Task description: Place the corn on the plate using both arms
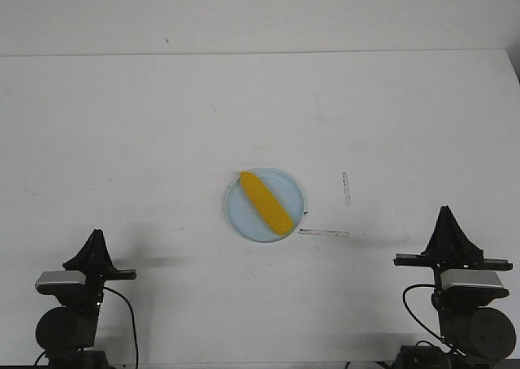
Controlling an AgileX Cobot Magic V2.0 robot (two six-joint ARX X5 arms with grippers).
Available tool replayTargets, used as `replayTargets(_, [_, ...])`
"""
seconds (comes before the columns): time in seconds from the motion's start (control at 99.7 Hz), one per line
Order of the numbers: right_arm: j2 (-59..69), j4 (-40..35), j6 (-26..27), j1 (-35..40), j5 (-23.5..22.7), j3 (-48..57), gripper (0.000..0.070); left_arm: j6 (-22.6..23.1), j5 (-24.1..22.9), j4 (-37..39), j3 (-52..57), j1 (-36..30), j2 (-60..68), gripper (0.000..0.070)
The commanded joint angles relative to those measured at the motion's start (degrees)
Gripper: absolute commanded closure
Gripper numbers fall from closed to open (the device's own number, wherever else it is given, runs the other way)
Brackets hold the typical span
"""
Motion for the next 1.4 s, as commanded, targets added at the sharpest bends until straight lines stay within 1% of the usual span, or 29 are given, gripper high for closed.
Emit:
replayTargets(0.0, [-0.1,0.6,0.8,0.0,0.0,0.2,0.0689,-0.1,0.1,0.9,-1.2,0.0,-0.1,0.0698])
replayTargets(0.511, [-0.3,1.2,0.8,0.0,-0.1,-0.2,0.0689,-0.1,0.1,0.9,-1.2,0.0,-0.1,0.0698])
replayTargets(0.622, [-0.9,0.2,0.7,0.1,0.0,-0.8,0.0689,-0.1,0.1,0.9,-1.2,0.0,-0.1,0.0698])
replayTargets(1.003, [-8.9,2.4,0.8,0.1,-1.0,-16.4,0.0689,-0.1,0.1,0.9,-1.2,0.0,-0.1,0.0698])
replayTargets(1.083, [-9.8,4.1,0.8,0.1,-1.8,-19.3,0.0689,-0.1,0.1,0.9,-1.2,0.0,-0.1,0.0698])
replayTargets(1.153, [-9.8,7.5,0.9,0.1,-2.3,-21.9,0.0689,-0.1,0.1,0.9,-1.2,0.0,-0.1,0.0698])
replayTargets(1.223, [-9.8,6.1,1.0,0.2,-3.2,-21.9,0.0689,-0.1,0.1,0.9,-1.2,0.0,-0.1,0.0698])
replayTargets(1.394, [-9.8,6.0,0.9,0.2,-3.1,-21.9,0.0689,-0.1,0.1,0.9,-1.2,0.0,-0.1,0.0698])
